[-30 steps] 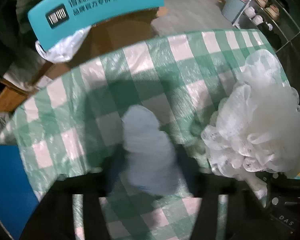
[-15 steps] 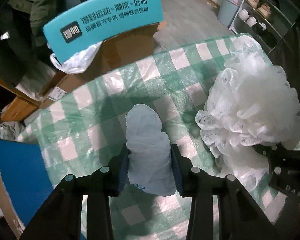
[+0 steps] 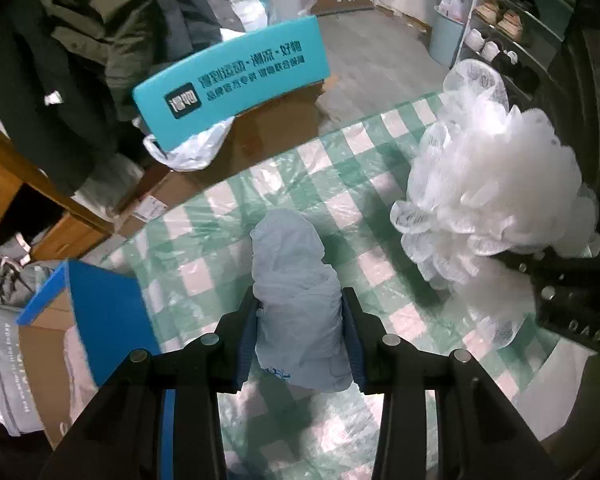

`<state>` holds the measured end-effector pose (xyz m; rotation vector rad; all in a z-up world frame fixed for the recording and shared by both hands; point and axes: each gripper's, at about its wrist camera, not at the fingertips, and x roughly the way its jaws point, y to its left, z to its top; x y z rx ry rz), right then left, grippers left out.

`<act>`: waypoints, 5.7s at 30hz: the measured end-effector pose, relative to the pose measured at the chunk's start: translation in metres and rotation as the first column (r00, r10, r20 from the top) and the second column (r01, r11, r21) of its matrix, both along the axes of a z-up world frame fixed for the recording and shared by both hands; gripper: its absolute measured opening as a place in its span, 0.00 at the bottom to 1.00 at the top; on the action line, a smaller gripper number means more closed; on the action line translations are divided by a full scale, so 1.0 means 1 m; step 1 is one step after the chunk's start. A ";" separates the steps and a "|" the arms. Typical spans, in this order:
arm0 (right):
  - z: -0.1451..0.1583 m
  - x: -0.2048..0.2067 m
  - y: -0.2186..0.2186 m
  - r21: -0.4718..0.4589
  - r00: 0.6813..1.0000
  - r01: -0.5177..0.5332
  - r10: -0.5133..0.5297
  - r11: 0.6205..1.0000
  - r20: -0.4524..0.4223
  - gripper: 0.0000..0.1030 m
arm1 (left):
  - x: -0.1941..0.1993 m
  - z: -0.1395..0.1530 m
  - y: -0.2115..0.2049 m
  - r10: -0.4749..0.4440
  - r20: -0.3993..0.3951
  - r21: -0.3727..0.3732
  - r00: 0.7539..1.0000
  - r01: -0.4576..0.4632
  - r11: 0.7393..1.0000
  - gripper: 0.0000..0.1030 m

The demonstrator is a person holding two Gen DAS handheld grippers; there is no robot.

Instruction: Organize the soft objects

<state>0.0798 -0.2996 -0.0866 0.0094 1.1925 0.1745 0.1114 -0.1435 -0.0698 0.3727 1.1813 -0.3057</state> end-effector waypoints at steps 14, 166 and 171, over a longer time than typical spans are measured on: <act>0.043 -0.020 0.018 0.037 0.995 -0.052 0.049 0.998 0.087 0.47 | -0.035 0.031 0.036 0.036 0.083 0.017 0.996 -0.038 0.999 0.38; 0.127 -0.061 0.107 0.098 0.949 -0.125 0.090 0.987 0.303 0.77 | -0.112 0.125 0.180 0.316 0.326 -0.039 0.891 -0.321 0.946 0.99; 0.125 -0.061 0.103 0.100 0.951 -0.122 0.087 0.987 0.295 0.77 | -0.112 0.125 0.173 0.312 0.321 -0.048 0.894 -0.314 0.948 0.99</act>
